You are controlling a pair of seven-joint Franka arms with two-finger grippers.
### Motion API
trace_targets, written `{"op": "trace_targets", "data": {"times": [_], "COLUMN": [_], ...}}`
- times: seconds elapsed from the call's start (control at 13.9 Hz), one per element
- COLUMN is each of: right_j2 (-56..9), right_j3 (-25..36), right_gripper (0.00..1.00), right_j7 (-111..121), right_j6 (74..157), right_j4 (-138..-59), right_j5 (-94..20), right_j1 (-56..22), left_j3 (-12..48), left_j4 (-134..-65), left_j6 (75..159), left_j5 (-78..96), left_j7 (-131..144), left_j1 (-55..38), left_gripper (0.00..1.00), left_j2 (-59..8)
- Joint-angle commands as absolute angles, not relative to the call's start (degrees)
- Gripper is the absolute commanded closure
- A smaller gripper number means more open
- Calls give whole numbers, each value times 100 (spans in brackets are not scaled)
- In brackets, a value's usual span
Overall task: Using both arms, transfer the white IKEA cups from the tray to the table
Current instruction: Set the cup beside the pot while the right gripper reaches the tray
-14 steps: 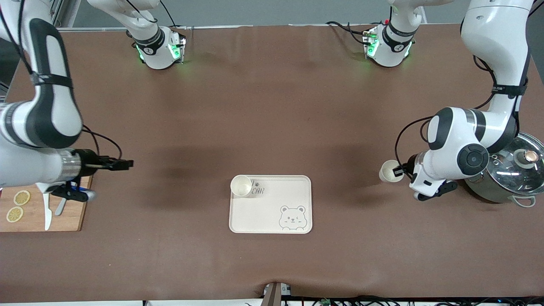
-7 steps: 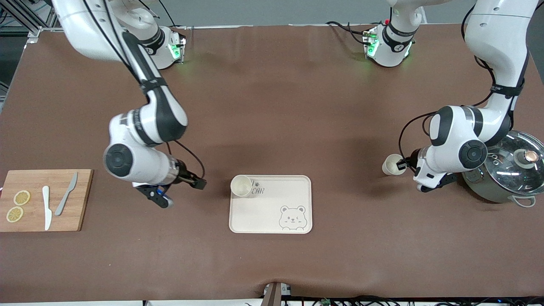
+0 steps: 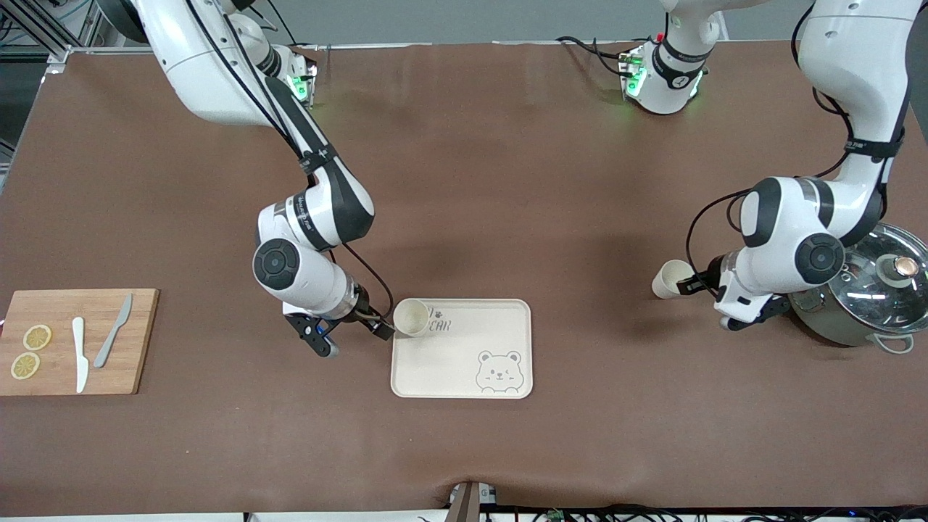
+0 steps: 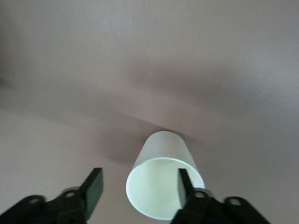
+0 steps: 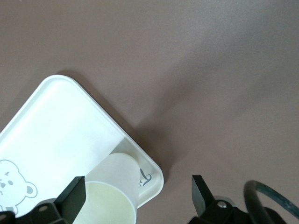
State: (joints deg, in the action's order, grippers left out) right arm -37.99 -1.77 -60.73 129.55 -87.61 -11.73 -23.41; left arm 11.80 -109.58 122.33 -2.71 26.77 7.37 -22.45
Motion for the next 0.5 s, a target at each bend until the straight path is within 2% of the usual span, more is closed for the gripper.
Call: {"op": "trace_targets", "data": {"times": [0.0,0.07,0.14,0.29,0.43], "right_j2": [-3832,-3867,-3963,-4113,-4122], "right_j3": [-132,-132,-132,-132,-132], "right_gripper": [0,1,13,26,72], "right_j7": [-6170,-6170,-6170,-6196,-6231], "right_j6": [12911,12911,12929,13130,13148], "right_j4": [-8710,-8719,-8710,-8710,-8710], "right_j5": [-1222,-1222,-1222,-1222,-1222], "right_j1": [-2426,-2434,-2504,-2645,-2654], "left_j3": [1248,1248,1248,1204,1178], "left_j4": [-10751,-10479,-10163,-9627,-9169], "left_j6": [11850,11534,11166,10689,10434], "left_j5": [-105,-105,-114,-123,-184], "left_j7": [2566,2566,2540,2121,1619], "left_j1": [817,817,817,826,922], "left_gripper": [0,0,0,0,0], "left_j2": [-1767,-1749,-1749,-1749,-1740]}}
